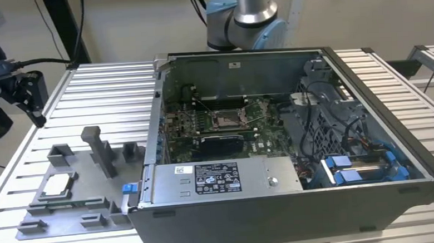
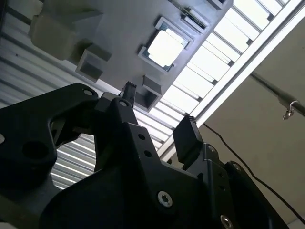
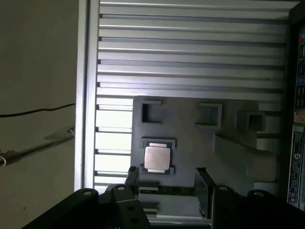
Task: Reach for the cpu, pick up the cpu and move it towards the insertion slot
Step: 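Pick up the cpu and move it towards the insertion slot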
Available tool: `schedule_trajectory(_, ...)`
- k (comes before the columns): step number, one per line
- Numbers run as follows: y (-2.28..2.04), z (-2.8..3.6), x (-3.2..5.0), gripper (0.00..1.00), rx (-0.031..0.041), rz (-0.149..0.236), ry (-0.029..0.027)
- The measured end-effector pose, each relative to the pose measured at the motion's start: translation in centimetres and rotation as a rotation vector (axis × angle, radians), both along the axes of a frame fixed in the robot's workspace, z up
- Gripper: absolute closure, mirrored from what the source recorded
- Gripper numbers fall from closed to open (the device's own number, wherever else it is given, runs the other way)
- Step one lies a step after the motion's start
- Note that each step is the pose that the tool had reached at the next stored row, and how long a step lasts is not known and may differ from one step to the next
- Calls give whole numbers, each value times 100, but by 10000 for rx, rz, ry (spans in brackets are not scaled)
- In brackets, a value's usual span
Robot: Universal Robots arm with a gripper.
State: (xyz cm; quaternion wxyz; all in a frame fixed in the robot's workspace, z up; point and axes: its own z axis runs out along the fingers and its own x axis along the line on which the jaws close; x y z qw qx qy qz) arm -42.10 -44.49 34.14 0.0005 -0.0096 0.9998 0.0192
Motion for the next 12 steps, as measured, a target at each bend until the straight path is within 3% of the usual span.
schedule_trajectory(2, -24, -35, -1, 0, -2, 0, 3)
schedule_trajectory(7, -141, -126, -1, 0, 2, 0, 1)
schedule_trajectory(12, -230, -219, 0, 0, 4, 0, -1)
